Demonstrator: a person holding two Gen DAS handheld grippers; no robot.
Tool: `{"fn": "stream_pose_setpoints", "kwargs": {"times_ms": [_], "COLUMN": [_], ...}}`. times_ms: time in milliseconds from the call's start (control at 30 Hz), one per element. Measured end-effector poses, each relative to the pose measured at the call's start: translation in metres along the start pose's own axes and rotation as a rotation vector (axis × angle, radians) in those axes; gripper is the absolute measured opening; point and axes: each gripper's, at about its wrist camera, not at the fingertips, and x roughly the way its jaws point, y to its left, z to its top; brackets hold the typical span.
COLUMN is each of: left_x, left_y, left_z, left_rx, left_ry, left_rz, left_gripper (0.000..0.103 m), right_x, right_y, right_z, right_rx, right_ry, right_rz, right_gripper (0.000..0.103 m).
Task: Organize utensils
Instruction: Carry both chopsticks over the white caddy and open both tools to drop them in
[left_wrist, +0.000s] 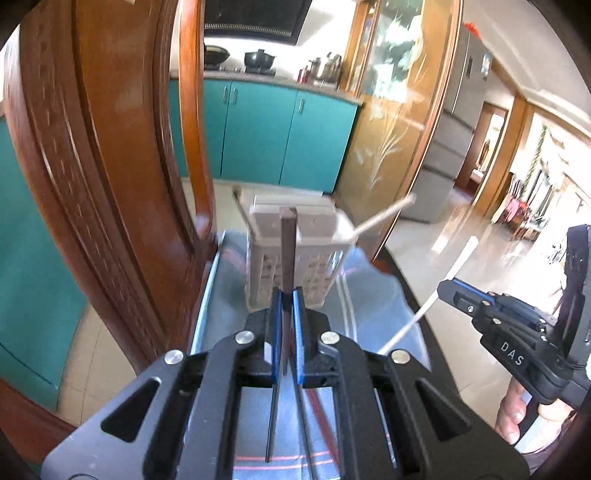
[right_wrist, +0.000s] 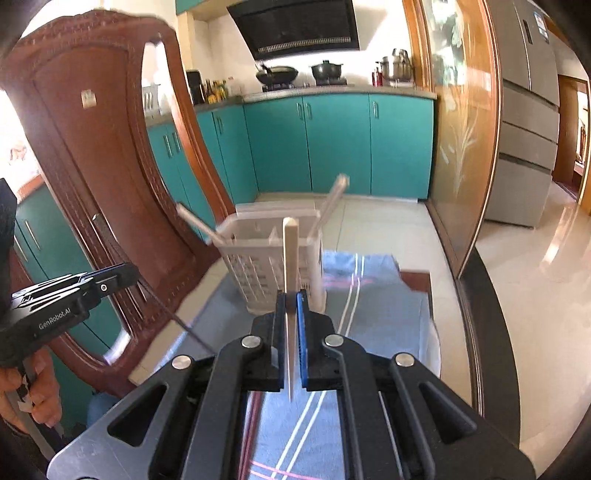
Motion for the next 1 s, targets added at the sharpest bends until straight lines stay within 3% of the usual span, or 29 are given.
{"fn": "stream_pose_setpoints", "kwargs": {"times_ms": [267,400,500,633,733,1000], "left_x": [-0.045,-0.044,-0.023,0.013,0.038,0.085], "left_y": [-0.004,-0.009,-0.009,-0.002,-0.001,0.005], "left_z": [0.083,0.12,0.131,0.134,0.132,0.097], "left_rx": [0.001,-0.008,-0.014,-0.03,-0.033,-0.012], "left_ry": [-0.18,-0.292,-0.314,-0.309,-0.306,-0.186], "left_rz": [-0.062,-0.012,0.052,0.082,0.109,0.118], "left_gripper": [0.007,0.007,0.007,0.007,0.007,0.007], "right_x": [-0.02,-0.012,0.003,0.036,0.069,0.099], "right_y": [0.008,0.005,0.0,0.0,-0.003,-0.013], "right_z": [0.083,0.121,0.136,0.136,0.118,0.071], "right_rx": [-0.016,0.044,0.088,0.094,0.089,0.07], "right_ry": [-0.159,-0.235,-0.285,-0.282,-0.239,-0.131], "right_rz": [0.038,0.043,0.017,-0.041,-0.057,-0.047], "right_gripper": [0.007,0.007,0.007,0.007,0.007,0.007]}}
